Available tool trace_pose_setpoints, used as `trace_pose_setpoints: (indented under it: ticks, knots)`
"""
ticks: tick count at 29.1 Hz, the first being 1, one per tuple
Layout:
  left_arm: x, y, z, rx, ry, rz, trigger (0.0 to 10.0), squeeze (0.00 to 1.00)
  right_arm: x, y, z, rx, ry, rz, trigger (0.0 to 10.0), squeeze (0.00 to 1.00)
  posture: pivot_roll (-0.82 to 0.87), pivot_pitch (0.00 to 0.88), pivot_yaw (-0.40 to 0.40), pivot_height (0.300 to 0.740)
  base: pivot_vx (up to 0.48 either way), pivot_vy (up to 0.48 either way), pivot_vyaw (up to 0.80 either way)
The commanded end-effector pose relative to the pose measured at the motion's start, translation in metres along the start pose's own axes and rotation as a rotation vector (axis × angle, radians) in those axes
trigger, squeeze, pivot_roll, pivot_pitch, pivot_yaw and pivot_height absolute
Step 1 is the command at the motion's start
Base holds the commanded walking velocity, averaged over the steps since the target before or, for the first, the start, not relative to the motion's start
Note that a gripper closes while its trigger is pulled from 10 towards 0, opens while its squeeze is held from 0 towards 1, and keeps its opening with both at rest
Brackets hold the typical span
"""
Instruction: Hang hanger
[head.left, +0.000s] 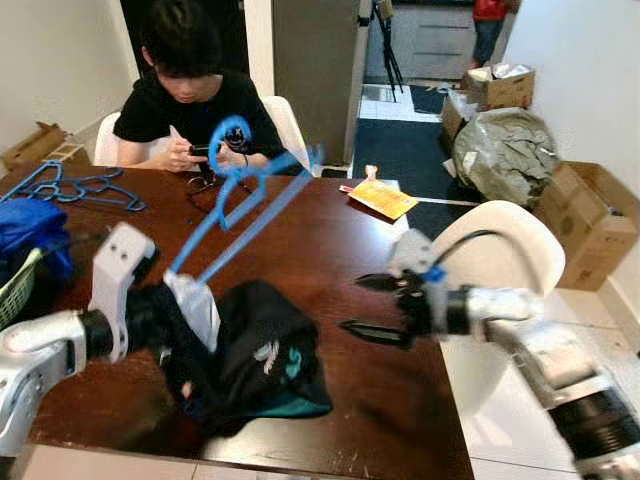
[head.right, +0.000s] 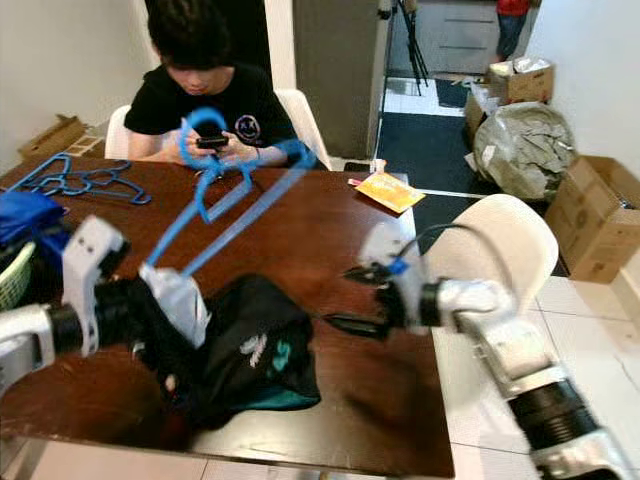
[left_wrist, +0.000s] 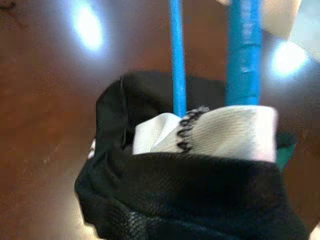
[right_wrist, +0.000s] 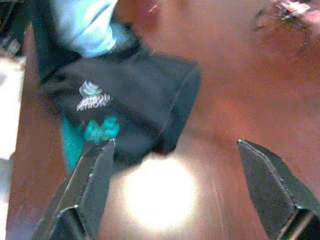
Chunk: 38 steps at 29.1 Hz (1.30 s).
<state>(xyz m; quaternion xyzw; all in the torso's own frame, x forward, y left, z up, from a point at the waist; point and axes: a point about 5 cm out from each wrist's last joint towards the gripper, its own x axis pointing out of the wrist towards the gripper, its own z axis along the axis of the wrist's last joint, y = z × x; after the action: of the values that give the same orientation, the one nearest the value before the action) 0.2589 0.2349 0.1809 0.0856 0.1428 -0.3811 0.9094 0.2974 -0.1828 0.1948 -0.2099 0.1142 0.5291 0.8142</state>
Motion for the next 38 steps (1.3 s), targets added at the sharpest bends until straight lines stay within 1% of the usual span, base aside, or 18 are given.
trace_pose_setpoints:
  ticks: [1,2,3,5,6,7,9,11,12,13,15,17,19,26,28,33,37,38]
  knots:
    - [-0.009,-0.001,0.001,0.033,0.043,-0.035,10.0,0.00,-0.011,-0.001,-0.003,-0.009,0.028,0.011,10.0,1.00,0.14,0.000,0.004,0.735,0.000,0.000,0.00]
    - [-0.014,-0.001,0.001,0.043,0.066,-0.065,10.0,0.00,-0.017,-0.009,-0.001,-0.037,0.029,-0.047,10.0,1.00,0.14,0.000,0.002,0.735,0.000,0.000,0.00]
    - [-0.020,-0.004,0.000,0.058,0.101,-0.121,10.0,0.00,-0.022,-0.017,0.006,-0.083,0.000,-0.108,10.0,0.73,0.14,0.000,0.002,0.735,0.000,0.000,0.00]
    - [-0.025,-0.009,-0.001,0.072,0.141,-0.185,10.0,0.00,-0.027,-0.025,0.014,-0.130,-0.037,-0.168,10.0,0.73,0.14,0.000,0.002,0.735,0.000,0.000,0.00]
    - [-0.028,-0.011,-0.001,0.076,0.155,-0.214,10.0,0.00,-0.028,-0.026,0.018,-0.127,-0.056,-0.167,10.0,0.43,0.14,0.000,0.004,0.735,0.000,0.000,0.00]
    - [-0.030,-0.014,-0.002,0.082,0.173,-0.252,10.0,0.00,-0.030,-0.027,0.022,-0.124,-0.080,-0.167,10.0,0.00,0.14,0.000,0.004,0.735,0.000,0.000,0.00]
    - [-0.032,-0.016,-0.002,0.086,0.186,-0.281,10.0,0.00,-0.031,-0.028,0.026,-0.123,-0.097,-0.166,10.0,0.00,0.14,0.000,0.004,0.735,0.000,0.000,0.00]
    - [-0.041,-0.024,-0.003,0.111,0.272,-0.417,10.0,0.00,-0.036,-0.021,0.057,-0.136,-0.283,-0.035,10.0,0.00,0.14,0.000,0.006,0.735,0.000,0.000,0.00]
    - [-0.041,-0.024,-0.003,0.111,0.272,-0.417,10.0,0.00,-0.036,-0.021,0.057,-0.136,-0.283,-0.035,10.0,0.00,0.14,0.000,0.006,0.735,0.000,0.000,0.00]
    - [-0.043,-0.026,-0.003,0.119,0.301,-0.458,10.0,0.00,-0.038,-0.015,0.069,-0.146,-0.349,0.036,10.0,0.00,0.14,0.000,0.006,0.735,0.000,0.000,0.00]
    - [-0.043,-0.026,-0.003,0.119,0.301,-0.458,10.0,0.00,-0.038,-0.015,0.069,-0.146,-0.349,0.036,10.0,0.00,0.14,0.000,0.006,0.735,0.000,0.000,0.00]
    - [-0.041,-0.025,0.000,0.150,0.320,-0.494,10.0,0.00,-0.035,0.000,0.080,-0.140,-0.424,0.221,10.0,0.00,0.13,0.000,0.002,0.735,0.000,0.000,0.00]
    - [-0.036,-0.027,0.005,0.177,0.307,-0.528,10.0,0.00,-0.026,0.015,0.081,-0.128,-0.425,0.384,10.0,0.00,0.13,0.000,0.001,0.735,0.000,0.000,0.00]
    - [-0.030,-0.031,0.010,0.200,0.295,-0.575,10.0,0.00,-0.016,0.025,0.075,-0.120,-0.375,0.502,10.0,0.00,0.12,0.000,-0.007,0.735,0.000,0.000,0.00]
    - [-0.026,-0.036,0.013,0.219,0.282,-0.618,10.0,0.00,-0.002,0.034,0.067,-0.108,-0.321,0.573,10.0,0.00,0.12,0.000,-0.009,0.735,0.000,0.000,0.00]
    - [-0.023,-0.038,0.017,0.241,0.270,-0.652,10.0,0.00,0.016,0.040,0.060,-0.088,-0.300,0.579,10.0,0.00,0.12,0.000,0.000,0.735,0.000,0.000,0.00]
    - [-0.021,-0.038,0.018,0.247,0.268,-0.665,10.0,0.00,0.019,0.042,0.060,-0.076,-0.295,0.581,10.0,0.00,0.12,0.000,0.002,0.735,0.000,0.000,0.00]
    - [-0.020,-0.038,0.018,0.249,0.269,-0.667,10.0,0.00,0.019,0.042,0.060,-0.069,-0.302,0.581,0.0,0.00,0.11,0.000,0.004,0.735,0.000,0.000,0.00]
